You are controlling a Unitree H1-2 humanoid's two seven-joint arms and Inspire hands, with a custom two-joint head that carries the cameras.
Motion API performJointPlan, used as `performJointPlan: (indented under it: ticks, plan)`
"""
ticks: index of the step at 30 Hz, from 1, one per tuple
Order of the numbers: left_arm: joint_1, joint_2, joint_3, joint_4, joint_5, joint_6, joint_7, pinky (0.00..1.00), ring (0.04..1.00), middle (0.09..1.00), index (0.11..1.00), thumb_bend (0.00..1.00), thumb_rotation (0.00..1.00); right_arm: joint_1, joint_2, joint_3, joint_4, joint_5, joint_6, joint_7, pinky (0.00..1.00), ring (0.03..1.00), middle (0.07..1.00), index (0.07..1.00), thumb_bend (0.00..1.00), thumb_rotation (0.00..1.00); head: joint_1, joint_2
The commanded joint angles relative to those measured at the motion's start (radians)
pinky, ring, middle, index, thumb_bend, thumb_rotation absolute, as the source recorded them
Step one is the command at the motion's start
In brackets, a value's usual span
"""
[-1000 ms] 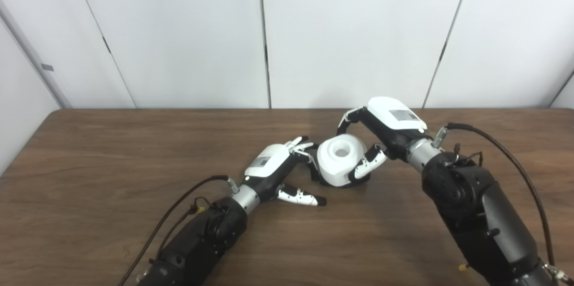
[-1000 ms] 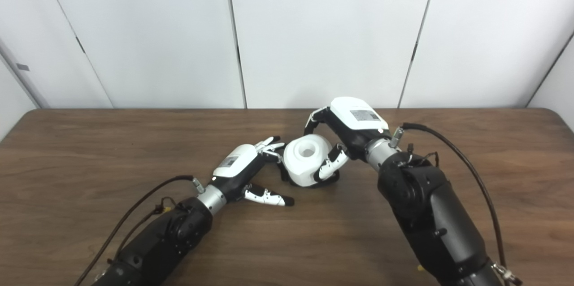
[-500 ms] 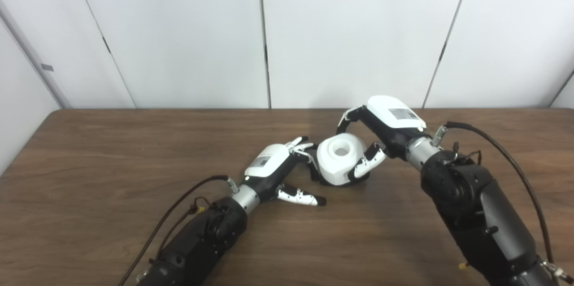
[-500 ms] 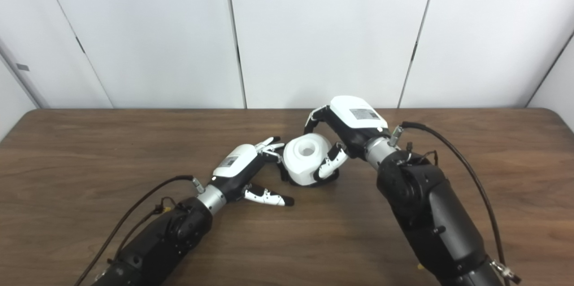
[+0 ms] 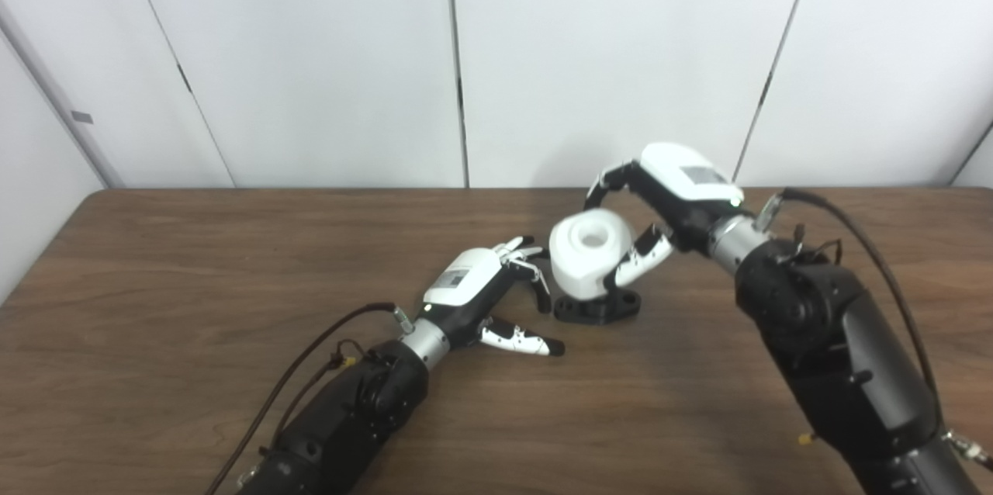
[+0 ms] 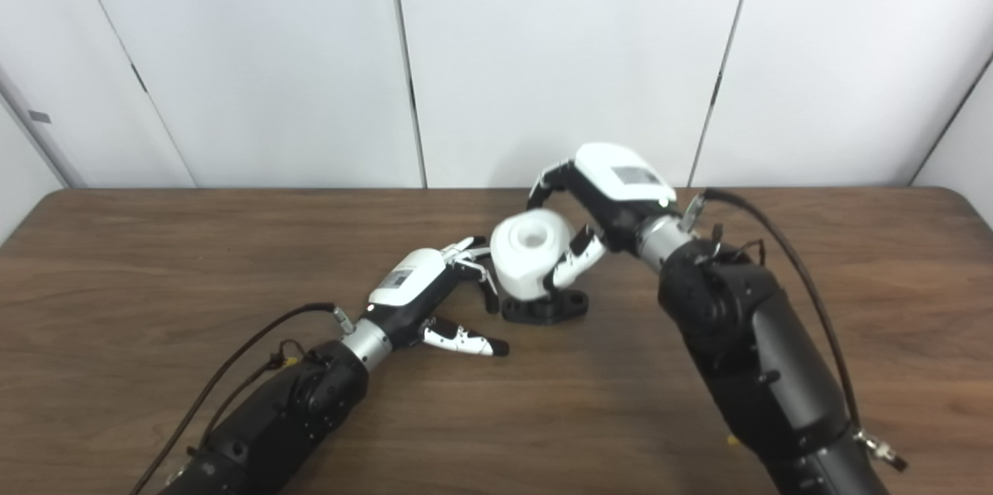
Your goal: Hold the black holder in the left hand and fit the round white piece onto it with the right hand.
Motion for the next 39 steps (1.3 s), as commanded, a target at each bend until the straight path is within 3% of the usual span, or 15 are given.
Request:
performJointPlan:
  ticks: [1, 14, 20, 21, 22, 24, 29, 39]
  plan:
    - [0.055, 0.003, -0.019, 0.046, 0.037, 0.023, -0.03, 0.97, 0.977, 0.893, 0.477, 0.52, 0.07, -0.06, -0.016, -0.02, -0.04, 0.003, 0.0, -0.012, 0.72, 0.764, 0.722, 0.482, 0.52, 0.13, -0.002, 0.0]
    - [0.055, 0.01, -0.011, 0.034, 0.053, 0.037, -0.035, 0.97, 0.98, 0.899, 0.479, 0.52, 0.08, -0.093, -0.043, -0.022, -0.034, -0.003, -0.007, -0.016, 0.72, 0.77, 0.722, 0.482, 0.52, 0.13, -0.014, 0.0]
    - [0.039, -0.009, 0.002, 0.039, 0.107, 0.083, 0.043, 0.96, 0.984, 0.919, 0.492, 0.52, 0.08, -0.097, -0.045, -0.025, -0.035, -0.019, 0.0, -0.017, 0.71, 0.764, 0.715, 0.481, 0.52, 0.14, -0.023, -0.001]
    - [0.036, -0.013, 0.002, 0.038, 0.123, 0.096, 0.054, 0.94, 0.975, 0.918, 0.557, 0.78, 0.21, -0.097, -0.045, -0.024, -0.036, -0.023, 0.001, -0.017, 0.7, 0.762, 0.715, 0.481, 0.52, 0.14, -0.024, -0.002]
    - [0.034, -0.017, 0.003, 0.034, 0.136, 0.111, 0.059, 0.93, 0.974, 0.923, 0.594, 0.88, 0.26, -0.096, -0.045, -0.025, -0.037, -0.025, 0.001, -0.018, 0.7, 0.762, 0.715, 0.481, 0.52, 0.14, -0.026, -0.002]
    - [0.031, -0.024, 0.006, 0.027, 0.157, 0.13, 0.07, 0.92, 0.972, 0.933, 0.65, 0.95, 0.31, -0.095, -0.046, -0.026, -0.041, -0.03, 0.008, -0.014, 0.7, 0.762, 0.716, 0.481, 0.52, 0.14, -0.028, -0.001]
    - [0.024, -0.041, 0.014, 0.025, 0.178, 0.148, 0.093, 0.89, 0.959, 0.935, 0.691, 0.96, 0.34, -0.091, -0.047, -0.033, -0.046, -0.035, 0.009, -0.017, 0.69, 0.758, 0.716, 0.481, 0.52, 0.14, -0.032, 0.002]
    - [0.023, -0.039, 0.024, 0.019, 0.181, 0.156, 0.098, 0.87, 0.948, 0.923, 0.634, 0.97, 0.32, -0.086, -0.046, -0.043, -0.04, -0.036, 0.006, -0.024, 0.69, 0.75, 0.712, 0.48, 0.52, 0.14, -0.039, 0.009]
